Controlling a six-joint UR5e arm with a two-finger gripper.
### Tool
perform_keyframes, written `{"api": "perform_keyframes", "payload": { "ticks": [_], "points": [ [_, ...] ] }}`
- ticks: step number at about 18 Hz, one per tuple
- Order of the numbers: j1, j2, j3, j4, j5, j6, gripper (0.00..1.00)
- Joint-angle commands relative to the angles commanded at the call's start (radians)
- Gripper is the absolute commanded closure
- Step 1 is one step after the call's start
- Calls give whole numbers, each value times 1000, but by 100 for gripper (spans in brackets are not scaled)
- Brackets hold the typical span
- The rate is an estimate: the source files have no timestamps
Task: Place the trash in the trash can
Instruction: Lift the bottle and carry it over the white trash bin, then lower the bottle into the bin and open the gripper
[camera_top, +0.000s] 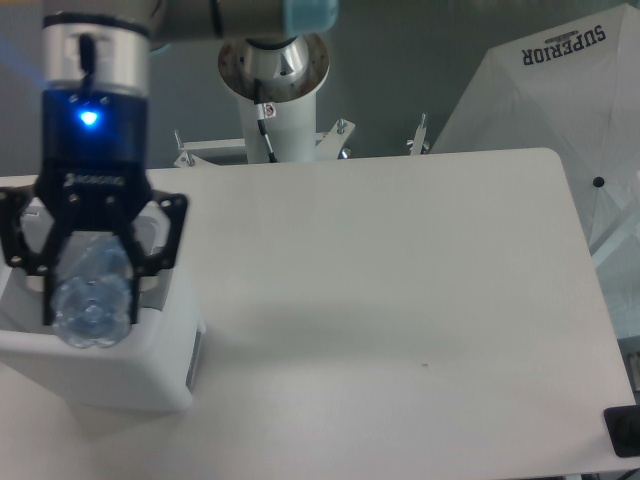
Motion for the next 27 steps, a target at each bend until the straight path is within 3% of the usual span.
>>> {"api": "perform_keyframes", "payload": {
  "ticks": [10, 11, 14, 16, 20, 22, 27],
  "points": [
    [-15, -2, -55, 0, 2, 0, 39],
    [-23, 0, -66, 0, 5, 3, 34],
    [-23, 2, -74, -2, 8, 11, 6],
    [-23, 9, -75, -3, 8, 20, 0],
    [0, 15, -94, -5, 37, 230, 0],
    [75, 18, -94, -8, 32, 310, 0],
    [182, 18, -75, -11, 2, 536, 0]
  ]
}}
